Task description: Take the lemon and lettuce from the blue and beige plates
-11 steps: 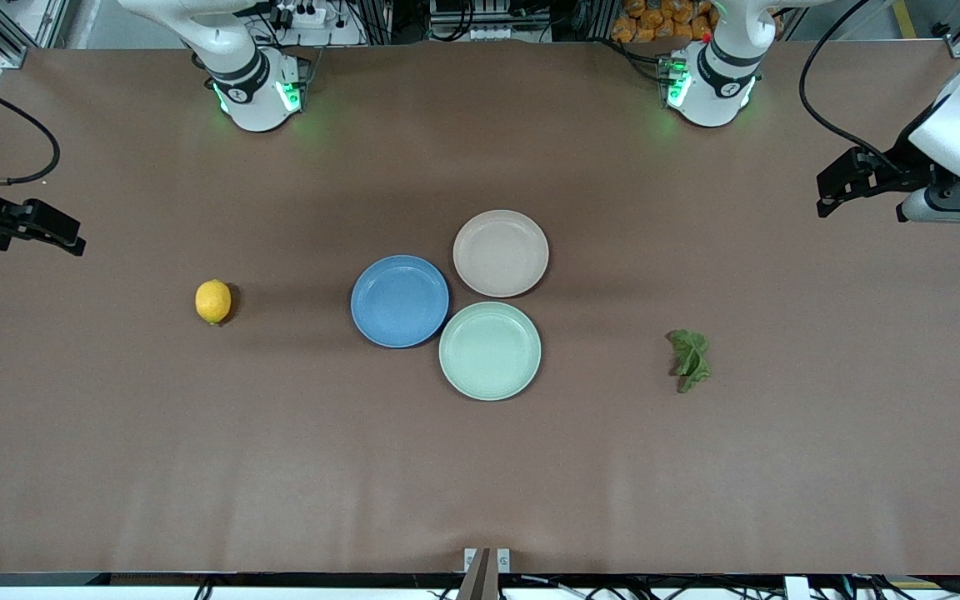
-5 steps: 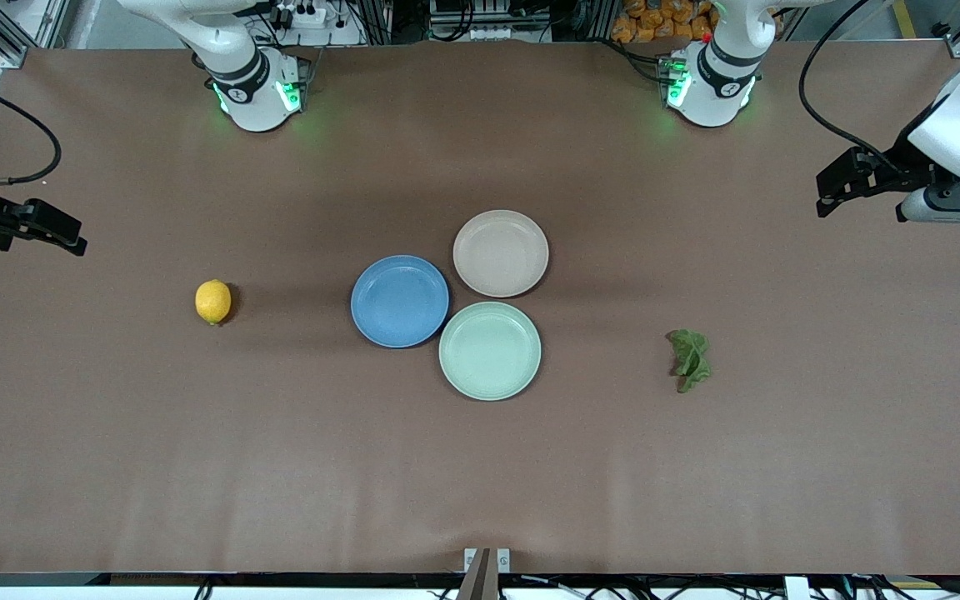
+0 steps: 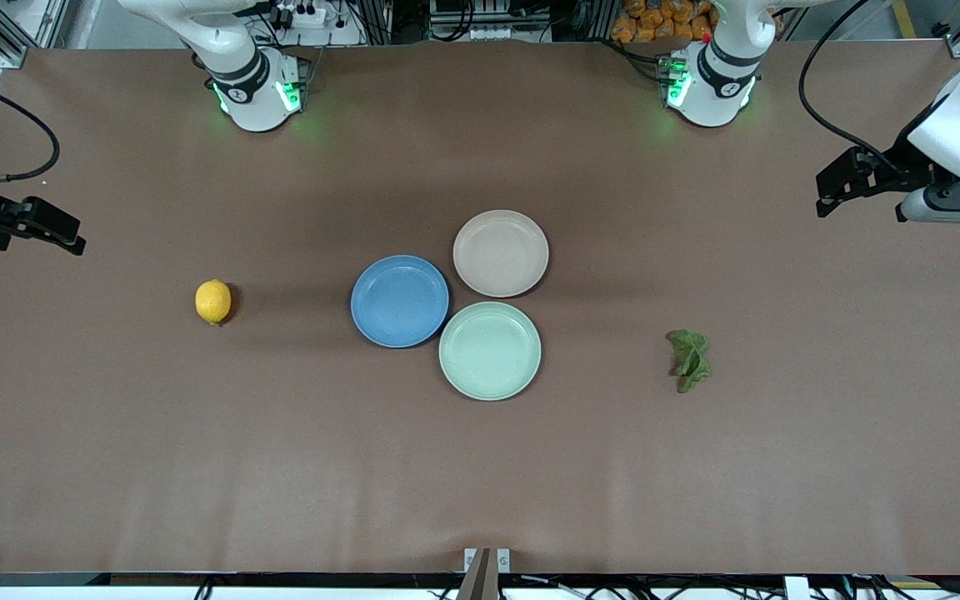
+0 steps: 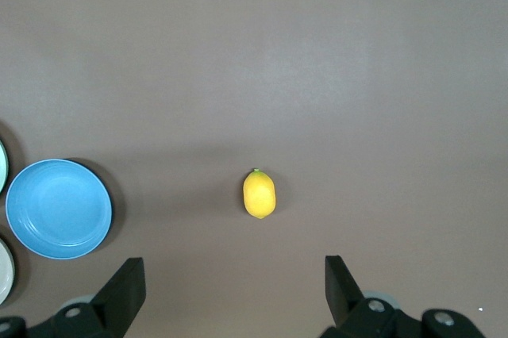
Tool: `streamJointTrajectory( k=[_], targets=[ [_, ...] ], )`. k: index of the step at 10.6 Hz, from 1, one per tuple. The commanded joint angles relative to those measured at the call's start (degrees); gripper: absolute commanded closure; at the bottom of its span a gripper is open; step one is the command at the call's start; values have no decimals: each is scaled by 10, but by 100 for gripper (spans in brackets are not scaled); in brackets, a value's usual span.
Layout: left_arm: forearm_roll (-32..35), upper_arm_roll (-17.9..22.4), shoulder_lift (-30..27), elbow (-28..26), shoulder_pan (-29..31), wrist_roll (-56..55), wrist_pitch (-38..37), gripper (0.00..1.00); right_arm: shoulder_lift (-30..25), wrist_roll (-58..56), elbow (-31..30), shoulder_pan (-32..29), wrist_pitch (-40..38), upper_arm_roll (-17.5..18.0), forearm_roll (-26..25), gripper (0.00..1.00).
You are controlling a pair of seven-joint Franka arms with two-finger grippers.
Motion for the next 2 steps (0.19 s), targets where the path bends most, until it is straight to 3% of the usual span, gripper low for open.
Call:
streamJointTrajectory(
  k=[1,2],
  targets=[
    [-10,-2,-3,6,4,9,-4,0,-11,7,-1,-12,-5,11,7,0],
    [-10,-2,-3,7,4,9,-4,0,-11,7,-2,-12,-5,11,7,0]
  ],
)
